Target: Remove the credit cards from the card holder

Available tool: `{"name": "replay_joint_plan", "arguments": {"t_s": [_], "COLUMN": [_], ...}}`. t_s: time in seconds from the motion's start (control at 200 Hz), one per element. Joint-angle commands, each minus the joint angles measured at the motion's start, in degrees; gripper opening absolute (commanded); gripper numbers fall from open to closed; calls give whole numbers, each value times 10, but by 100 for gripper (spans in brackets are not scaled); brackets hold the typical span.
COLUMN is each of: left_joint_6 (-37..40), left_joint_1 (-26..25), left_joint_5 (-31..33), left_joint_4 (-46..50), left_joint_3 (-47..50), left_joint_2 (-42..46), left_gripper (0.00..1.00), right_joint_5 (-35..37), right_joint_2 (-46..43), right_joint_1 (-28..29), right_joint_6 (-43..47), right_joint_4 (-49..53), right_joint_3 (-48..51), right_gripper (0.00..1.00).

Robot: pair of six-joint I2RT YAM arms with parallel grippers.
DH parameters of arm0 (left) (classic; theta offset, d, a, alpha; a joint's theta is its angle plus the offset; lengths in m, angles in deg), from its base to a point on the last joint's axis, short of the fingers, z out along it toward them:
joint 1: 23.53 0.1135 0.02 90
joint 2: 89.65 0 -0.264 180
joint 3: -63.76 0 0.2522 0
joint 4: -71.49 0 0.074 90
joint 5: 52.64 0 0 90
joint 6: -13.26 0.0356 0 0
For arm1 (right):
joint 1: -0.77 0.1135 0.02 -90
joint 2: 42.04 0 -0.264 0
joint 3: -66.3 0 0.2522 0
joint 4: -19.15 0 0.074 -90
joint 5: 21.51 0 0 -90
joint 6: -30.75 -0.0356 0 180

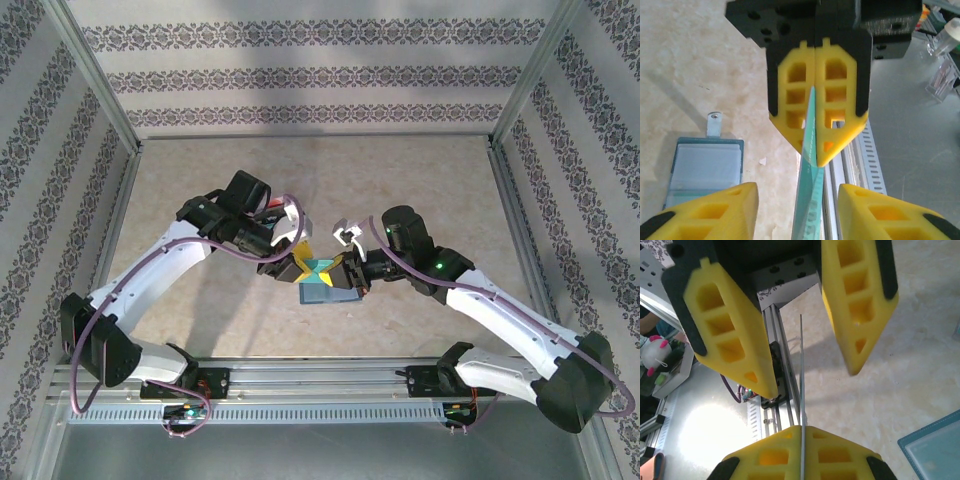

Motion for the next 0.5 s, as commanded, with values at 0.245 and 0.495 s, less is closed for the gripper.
{"name": "replay_joint_plan", "arguments": {"t_s": [0.245, 0.495], "left_joint_6": [50, 30], "left_joint_1": [-6, 0], "left_joint_5": [-27, 14], "left_joint_4": [50, -24], "left_joint_3": [-23, 14], "left_joint_2": [-23, -4], "left_gripper": [4, 1], "right_joint_5": [-13, 55], "right_joint_2": [2, -13], "right_joint_1": [8, -13], "right_joint_6": [26, 6], "right_joint_4": [17, 28], "right_joint_3": [-21, -14], "right_gripper": [2, 69]}}
